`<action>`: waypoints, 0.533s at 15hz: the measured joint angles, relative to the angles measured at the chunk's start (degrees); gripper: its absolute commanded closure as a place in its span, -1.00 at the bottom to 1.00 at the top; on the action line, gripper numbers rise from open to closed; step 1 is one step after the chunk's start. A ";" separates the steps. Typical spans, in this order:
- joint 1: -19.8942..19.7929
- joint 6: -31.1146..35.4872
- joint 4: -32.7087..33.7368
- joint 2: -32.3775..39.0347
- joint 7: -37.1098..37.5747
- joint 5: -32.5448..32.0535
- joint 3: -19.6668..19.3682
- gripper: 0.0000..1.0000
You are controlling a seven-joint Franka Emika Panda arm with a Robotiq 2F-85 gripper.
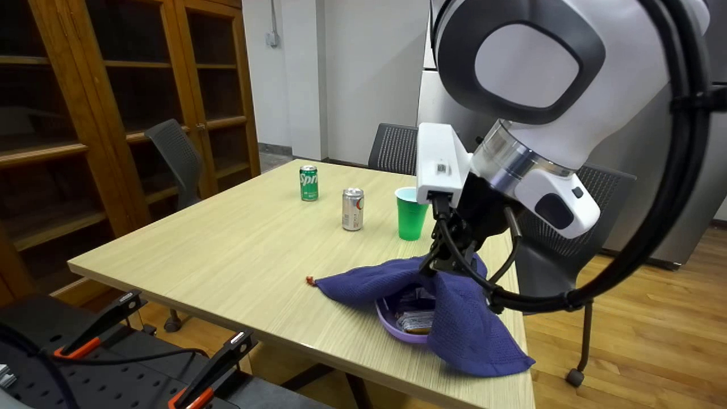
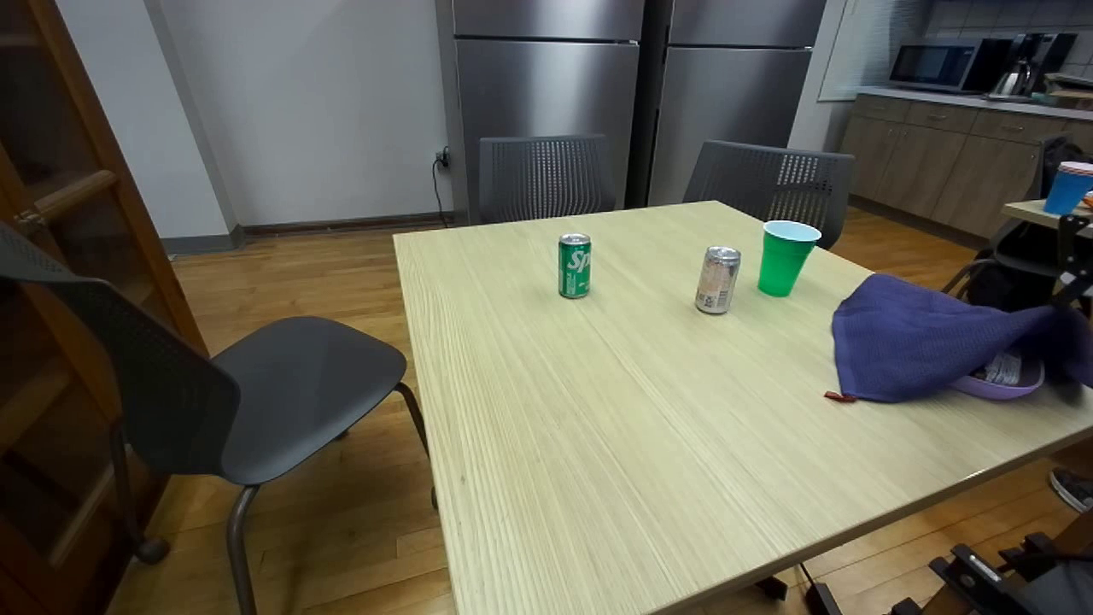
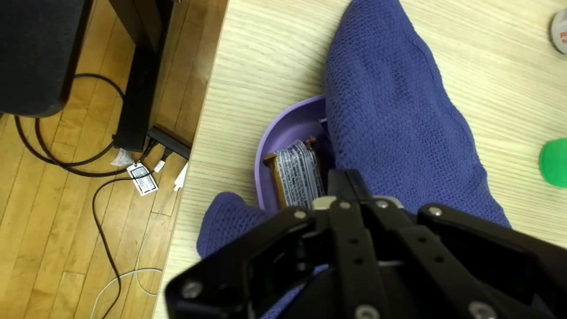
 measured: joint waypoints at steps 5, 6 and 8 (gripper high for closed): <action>0.38 -1.32 0.35 -0.33 1.61 -0.01 -0.73 0.99; 0.40 -2.13 0.46 -0.38 1.77 -0.02 -0.89 0.99; 0.41 -3.41 0.65 -0.48 2.05 -0.06 -1.18 0.99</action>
